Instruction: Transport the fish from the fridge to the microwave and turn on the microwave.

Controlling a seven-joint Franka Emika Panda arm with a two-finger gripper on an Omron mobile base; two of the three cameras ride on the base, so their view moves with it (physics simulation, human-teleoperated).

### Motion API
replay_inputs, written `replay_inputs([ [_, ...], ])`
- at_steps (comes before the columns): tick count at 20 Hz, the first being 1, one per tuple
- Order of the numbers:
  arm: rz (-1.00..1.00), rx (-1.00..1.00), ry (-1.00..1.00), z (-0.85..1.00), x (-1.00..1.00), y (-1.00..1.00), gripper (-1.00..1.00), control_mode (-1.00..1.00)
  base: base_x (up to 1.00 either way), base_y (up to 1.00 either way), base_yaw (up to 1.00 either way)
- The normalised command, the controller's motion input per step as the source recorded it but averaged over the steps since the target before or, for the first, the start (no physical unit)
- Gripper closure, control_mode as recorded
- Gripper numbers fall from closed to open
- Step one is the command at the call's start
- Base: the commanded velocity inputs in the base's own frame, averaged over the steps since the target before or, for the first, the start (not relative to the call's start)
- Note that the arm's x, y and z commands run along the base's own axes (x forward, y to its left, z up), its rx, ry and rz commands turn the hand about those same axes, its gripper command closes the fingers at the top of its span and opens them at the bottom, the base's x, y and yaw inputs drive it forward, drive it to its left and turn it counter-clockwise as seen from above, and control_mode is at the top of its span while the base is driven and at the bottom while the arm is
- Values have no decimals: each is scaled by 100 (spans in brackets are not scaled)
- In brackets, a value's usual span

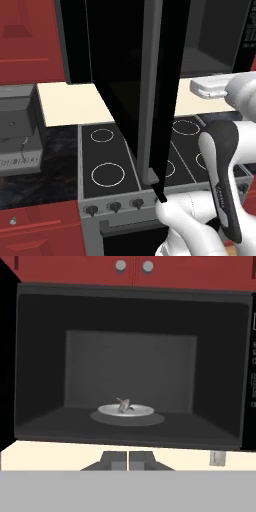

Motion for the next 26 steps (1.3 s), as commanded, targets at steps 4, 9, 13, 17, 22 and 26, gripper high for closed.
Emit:
replay_inputs([
  [4,1,-2,0,0,-60,18,100,-100,0,0,0],
  [9,5,-3,2,2,-42,27,100,-100,0,0,0],
  [13,9,0,2,11,-42,24,100,-100,0,0,0],
  [17,11,0,1,18,-45,21,100,-100,0,0,0],
  [22,10,0,1,6,-46,28,100,-100,0,0,0],
  [26,7,0,0,1,-45,32,100,-100,0,0,0],
])
